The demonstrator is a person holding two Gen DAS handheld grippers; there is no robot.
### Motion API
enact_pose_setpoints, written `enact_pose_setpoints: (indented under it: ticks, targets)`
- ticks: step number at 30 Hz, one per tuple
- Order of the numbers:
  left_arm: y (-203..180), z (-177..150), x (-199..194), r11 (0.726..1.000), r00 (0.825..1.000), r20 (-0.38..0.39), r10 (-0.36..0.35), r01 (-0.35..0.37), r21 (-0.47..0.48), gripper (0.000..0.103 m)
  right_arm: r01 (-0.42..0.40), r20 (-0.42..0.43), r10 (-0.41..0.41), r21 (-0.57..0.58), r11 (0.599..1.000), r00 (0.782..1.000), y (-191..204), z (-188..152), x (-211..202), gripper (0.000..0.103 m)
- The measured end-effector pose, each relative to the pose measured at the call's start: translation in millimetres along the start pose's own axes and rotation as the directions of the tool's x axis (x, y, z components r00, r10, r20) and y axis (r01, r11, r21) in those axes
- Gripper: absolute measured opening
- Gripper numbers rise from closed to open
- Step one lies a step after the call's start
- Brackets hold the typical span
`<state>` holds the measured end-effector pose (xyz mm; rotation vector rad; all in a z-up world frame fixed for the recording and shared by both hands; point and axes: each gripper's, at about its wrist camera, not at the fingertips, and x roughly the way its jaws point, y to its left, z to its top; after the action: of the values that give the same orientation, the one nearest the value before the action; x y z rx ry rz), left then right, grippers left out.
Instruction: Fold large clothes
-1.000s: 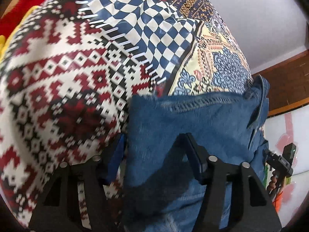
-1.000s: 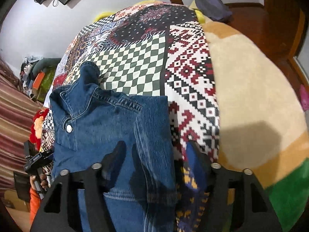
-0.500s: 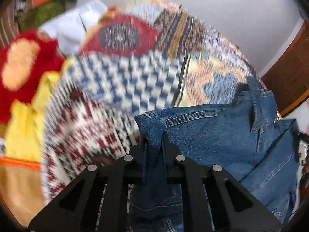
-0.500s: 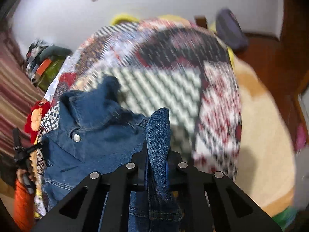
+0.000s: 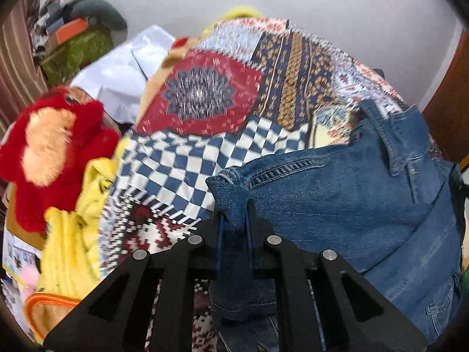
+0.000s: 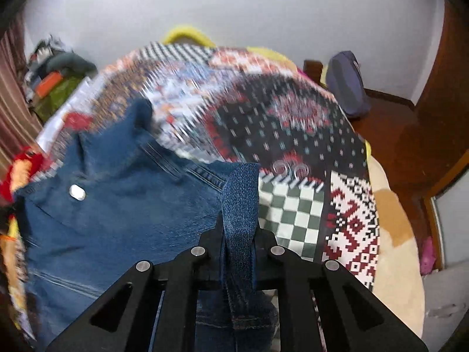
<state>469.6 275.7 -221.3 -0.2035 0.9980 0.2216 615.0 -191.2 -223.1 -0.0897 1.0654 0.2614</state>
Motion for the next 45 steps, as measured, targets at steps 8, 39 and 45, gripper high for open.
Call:
enact_pose_setpoints:
  ticks: [8,39,45]
  targets:
    - [-3.3,-7.9,40.0,0.999,0.997,-0.064,0.051,-0.051,-0.005,0.023,0.027,-0.035,-0.026,0.044,0.999,0.999,-15.9,-17.4,27.2,0.052]
    - [-62.1,-95.1,-235.5,0.986,0.971,0.228,-0.078,0.041,0.165,0.102,-0.02,0.203,0.046,-0.133,0.991,0.978,41.8,-127.2,-271.7,0.093]
    - [-53.9,-157.3,-228.9,0.99,0.989,0.126,-0.077,0.061,0.127,0.102,-0.031,0.159,0.058,-0.17,0.985,0.985,48.9,-193.6,-275.6,0.093]
